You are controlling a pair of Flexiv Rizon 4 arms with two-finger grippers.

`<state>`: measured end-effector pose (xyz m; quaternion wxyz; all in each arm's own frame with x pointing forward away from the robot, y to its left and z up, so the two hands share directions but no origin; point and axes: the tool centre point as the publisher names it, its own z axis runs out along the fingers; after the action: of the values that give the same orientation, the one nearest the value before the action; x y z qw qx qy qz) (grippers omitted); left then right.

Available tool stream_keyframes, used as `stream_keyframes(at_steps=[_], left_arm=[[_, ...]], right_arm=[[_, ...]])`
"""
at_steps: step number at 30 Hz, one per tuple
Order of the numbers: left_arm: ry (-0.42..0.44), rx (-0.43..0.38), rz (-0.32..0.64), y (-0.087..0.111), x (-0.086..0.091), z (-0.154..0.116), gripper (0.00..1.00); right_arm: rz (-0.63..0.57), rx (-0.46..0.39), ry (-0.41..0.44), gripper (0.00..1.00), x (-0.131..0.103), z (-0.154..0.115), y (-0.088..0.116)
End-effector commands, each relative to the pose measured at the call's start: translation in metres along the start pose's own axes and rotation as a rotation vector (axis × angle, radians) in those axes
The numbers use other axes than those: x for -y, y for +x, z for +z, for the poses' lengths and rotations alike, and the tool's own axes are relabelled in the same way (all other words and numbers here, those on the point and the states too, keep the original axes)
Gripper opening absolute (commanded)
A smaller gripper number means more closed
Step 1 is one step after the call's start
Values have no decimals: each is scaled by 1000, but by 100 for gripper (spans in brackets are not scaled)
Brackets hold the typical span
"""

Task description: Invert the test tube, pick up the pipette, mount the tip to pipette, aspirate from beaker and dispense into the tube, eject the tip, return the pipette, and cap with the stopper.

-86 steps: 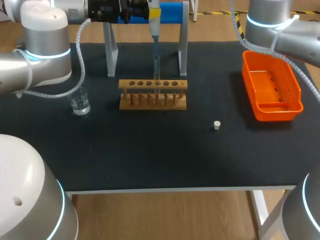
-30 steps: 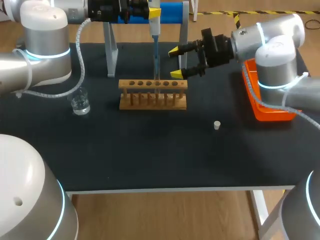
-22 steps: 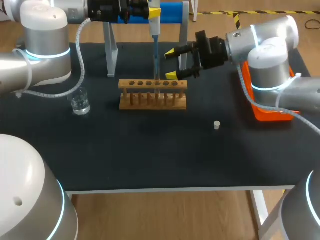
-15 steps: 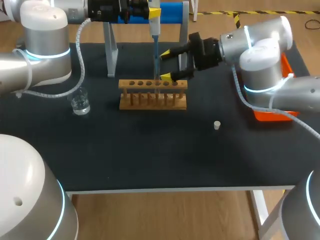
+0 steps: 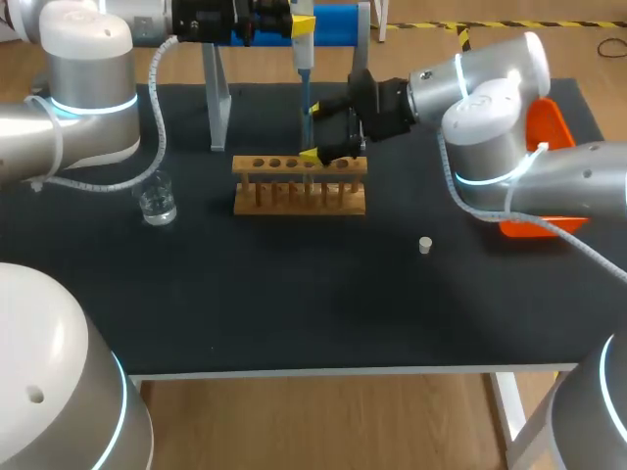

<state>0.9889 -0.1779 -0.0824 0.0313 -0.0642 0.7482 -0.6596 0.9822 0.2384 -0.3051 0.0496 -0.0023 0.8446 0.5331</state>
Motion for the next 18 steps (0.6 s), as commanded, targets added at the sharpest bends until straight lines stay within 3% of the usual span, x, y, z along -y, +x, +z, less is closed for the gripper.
stream_keyframes(at_steps=[1, 18], left_arm=[[-1, 3, 0, 1, 1, 0, 0], [-1, 3, 0, 1, 1, 0, 0]], right_arm=[[13, 5, 12, 100, 5, 9, -3], [14, 20, 38, 100, 4, 20, -7]])
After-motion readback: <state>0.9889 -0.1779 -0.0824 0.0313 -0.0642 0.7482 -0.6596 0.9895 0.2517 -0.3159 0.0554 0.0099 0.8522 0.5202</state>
